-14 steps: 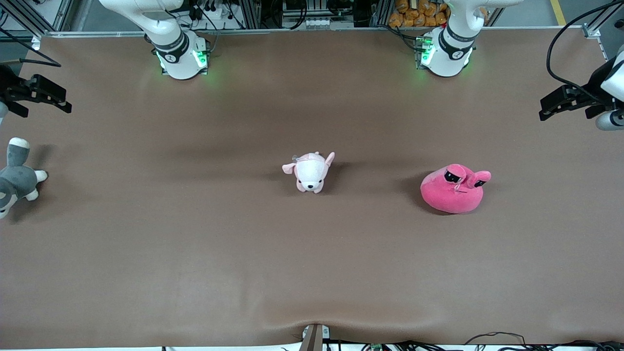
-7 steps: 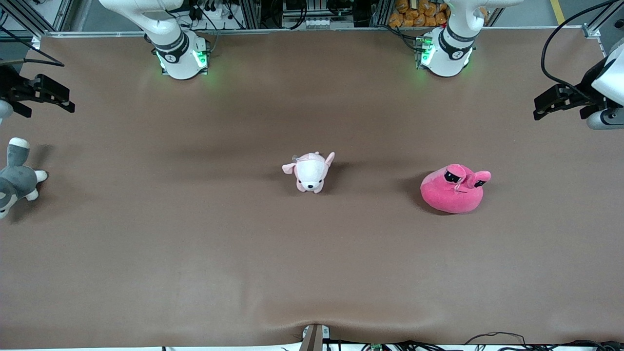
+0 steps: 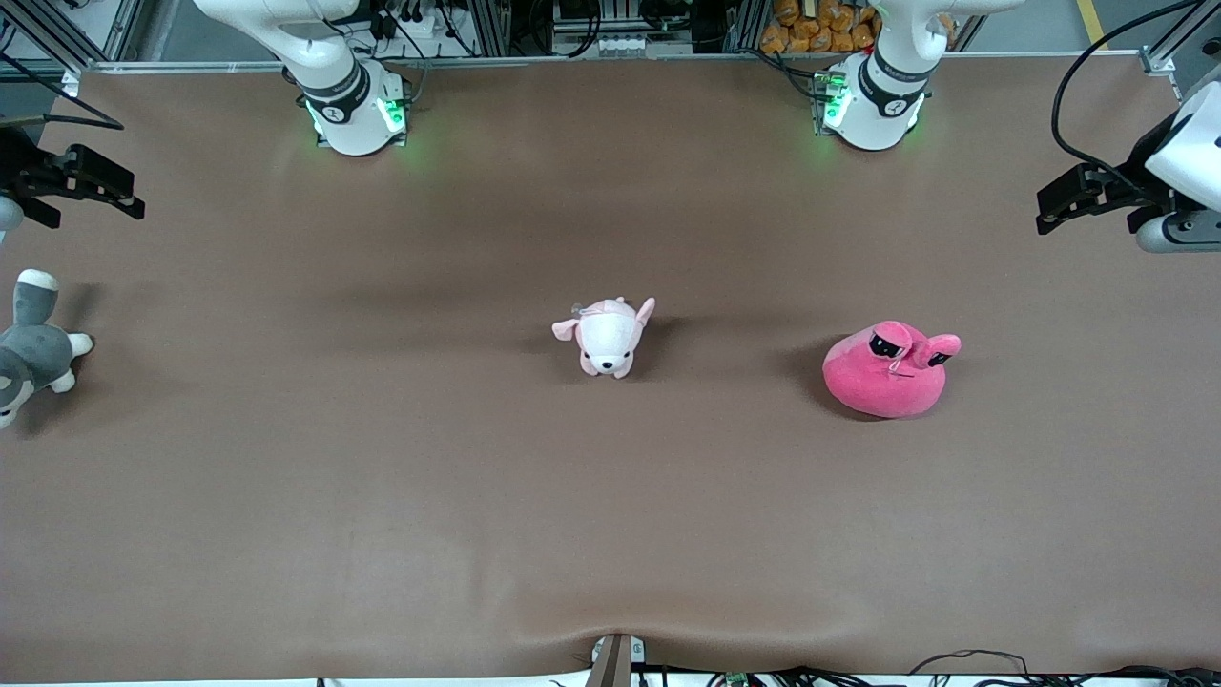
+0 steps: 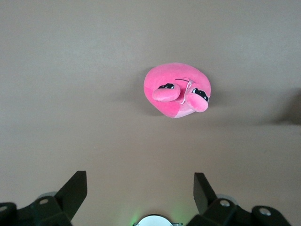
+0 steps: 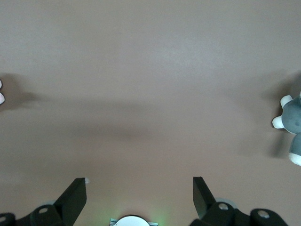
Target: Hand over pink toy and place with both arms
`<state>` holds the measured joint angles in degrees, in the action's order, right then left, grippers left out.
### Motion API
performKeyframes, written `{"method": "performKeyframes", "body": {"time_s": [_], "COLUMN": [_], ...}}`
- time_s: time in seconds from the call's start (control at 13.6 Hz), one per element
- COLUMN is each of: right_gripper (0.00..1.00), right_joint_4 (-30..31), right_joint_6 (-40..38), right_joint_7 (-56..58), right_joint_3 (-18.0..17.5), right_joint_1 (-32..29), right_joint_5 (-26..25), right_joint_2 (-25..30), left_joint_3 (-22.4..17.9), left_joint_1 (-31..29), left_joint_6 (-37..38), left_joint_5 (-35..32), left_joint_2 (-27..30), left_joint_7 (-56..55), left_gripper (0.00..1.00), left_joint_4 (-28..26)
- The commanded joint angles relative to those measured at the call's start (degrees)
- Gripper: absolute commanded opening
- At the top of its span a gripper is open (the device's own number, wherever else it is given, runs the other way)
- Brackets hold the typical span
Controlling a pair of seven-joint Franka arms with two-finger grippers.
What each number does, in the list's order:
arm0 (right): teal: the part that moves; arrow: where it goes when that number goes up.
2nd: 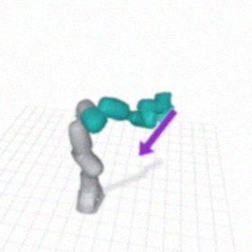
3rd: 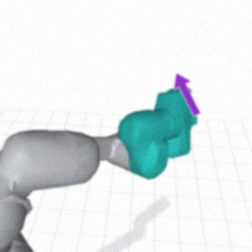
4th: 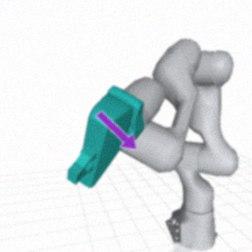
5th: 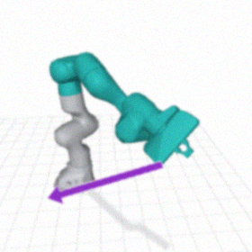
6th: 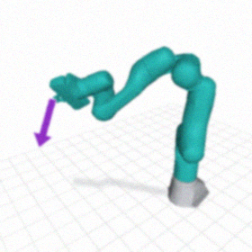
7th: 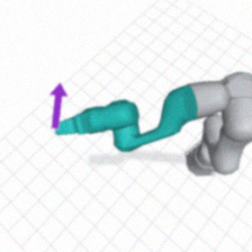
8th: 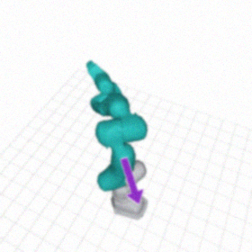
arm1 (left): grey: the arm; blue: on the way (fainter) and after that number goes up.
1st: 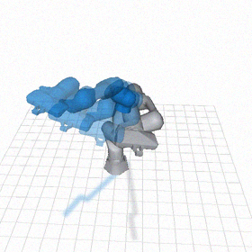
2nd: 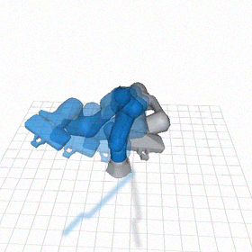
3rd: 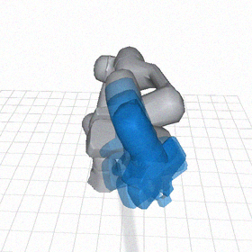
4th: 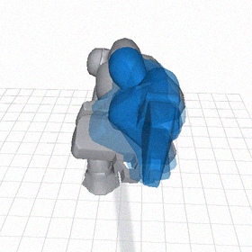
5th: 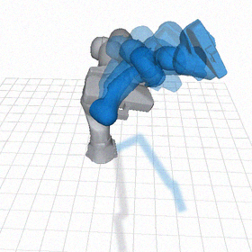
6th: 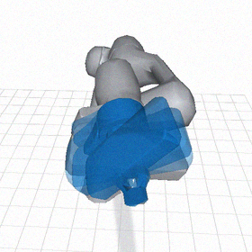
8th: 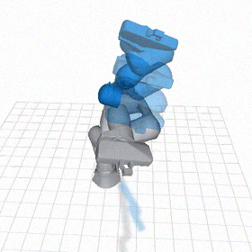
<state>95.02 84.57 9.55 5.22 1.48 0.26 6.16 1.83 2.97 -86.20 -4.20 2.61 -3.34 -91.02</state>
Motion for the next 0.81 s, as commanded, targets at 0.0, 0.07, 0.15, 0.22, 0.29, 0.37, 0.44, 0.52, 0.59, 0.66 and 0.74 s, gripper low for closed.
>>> {"method": "performKeyframes", "body": {"time_s": [0.0,0.07,0.15,0.22,0.29,0.37,0.44,0.52,0.59,0.66,0.74], "right_gripper": [1.00,1.00,1.00,1.00,1.00,1.00,1.00,1.00,1.00,1.00,1.00], "right_joint_4": [-0.2,-0.1,-0.1,-0.1,-0.3,-0.3,-0.3,-0.3,-0.3,-0.3,-0.3], "right_joint_6": [-0.5,-0.5,-0.5,-0.6,-1.0,-1.2,-1.3,-1.7,-1.9,-2.0,-2.6], "right_joint_7": [0.6,0.6,0.4,0.2,0.2,0.2,0.3,0.3,0.3,0.2,0.1], "right_joint_3": [0.1,0.1,0.1,0.1,0.1,0.1,0.1,0.0,0.0,0.0,0.0], "right_joint_1": [-0.2,-0.2,-0.2,-0.2,-0.2,-0.2,-0.2,-0.2,-0.2,-0.1,-0.2], "right_joint_5": [0.5,0.5,0.5,0.5,0.5,0.5,0.5,0.5,0.8,1.8,2.5], "right_joint_2": [0.3,0.3,0.3,0.3,0.3,0.3,0.3,0.3,0.3,0.3,0.3], "left_joint_3": [0.5,0.5,0.5,0.5,0.5,0.5,0.5,0.5,0.5,0.5,0.5], "left_joint_1": [-0.3,-0.3,-0.3,-0.3,-0.3,-0.3,-0.3,-0.3,-0.2,-0.3,-0.2], "left_joint_6": [1.8,1.9,2.2,2.4,2.6,2.6,2.6,2.6,2.7,2.7,2.6], "left_joint_5": [-0.5,-0.5,-0.5,-0.5,-0.5,-0.5,-0.5,-0.5,-0.5,-0.5,-0.5], "left_joint_2": [-0.1,0.0,0.1,0.1,0.1,0.1,0.1,0.0,0.0,0.0,0.0], "left_joint_7": [-0.1,-0.1,-0.1,-0.1,-0.1,-0.1,-0.1,-0.1,-0.1,-0.1,-0.2], "left_gripper": [1.00,1.00,1.00,1.00,1.00,1.00,1.00,1.00,1.00,1.00,1.00], "left_joint_4": [1.2,1.2,1.2,1.1,1.1,1.1,1.1,1.0,1.0,1.1,1.1]}}
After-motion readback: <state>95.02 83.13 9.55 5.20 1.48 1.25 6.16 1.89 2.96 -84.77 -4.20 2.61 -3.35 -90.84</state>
